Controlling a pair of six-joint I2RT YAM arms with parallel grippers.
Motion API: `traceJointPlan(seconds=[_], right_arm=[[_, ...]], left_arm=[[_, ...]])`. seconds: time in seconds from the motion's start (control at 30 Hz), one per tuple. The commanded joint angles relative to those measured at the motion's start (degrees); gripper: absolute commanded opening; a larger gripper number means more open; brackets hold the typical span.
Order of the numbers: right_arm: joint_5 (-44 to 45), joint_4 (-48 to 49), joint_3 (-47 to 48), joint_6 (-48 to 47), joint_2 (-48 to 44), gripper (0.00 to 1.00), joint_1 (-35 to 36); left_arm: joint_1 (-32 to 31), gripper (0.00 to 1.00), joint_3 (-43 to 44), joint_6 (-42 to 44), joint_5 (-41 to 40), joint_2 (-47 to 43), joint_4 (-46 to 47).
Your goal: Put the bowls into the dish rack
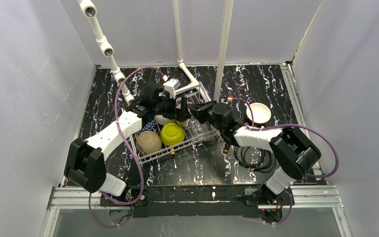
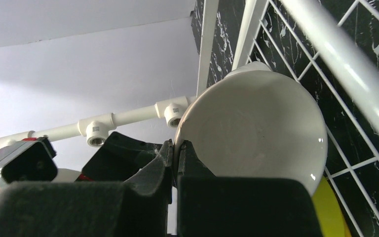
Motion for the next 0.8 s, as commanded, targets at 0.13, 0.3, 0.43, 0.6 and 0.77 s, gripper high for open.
traceJointPlan(seconds=[0.13,0.3,0.43,0.6,0.77], right_arm=[[-0.28,9.16,3.28,4.27,-4.06,0.01,0.23],[-0.55,9.54,2.77,5.53,-3.95,0.01,0.22],[-0.51,9.98,2.41,5.91,-4.16,0.01,0.24],[-0.37,9.77,2.24,6.00,-4.29,0.01,0.24],[0.57,6.40,2.05,5.26,-4.99,0.03,0.16]], left_arm=[[-1.26,0.95,1.06,0.59,-1.68,0.81,-0.75],[-1.39,0.72,1.30,1.13,-3.06,1.24,-0.34],[-1.59,0.59,1.66,1.32,-3.65,2.01,-0.36],[-2.31,0.49,2.45,2.07,-5.40,2.65,-0.38],[-3.46,0.37,2.97,3.90,-6.95,3.21,1.15]])
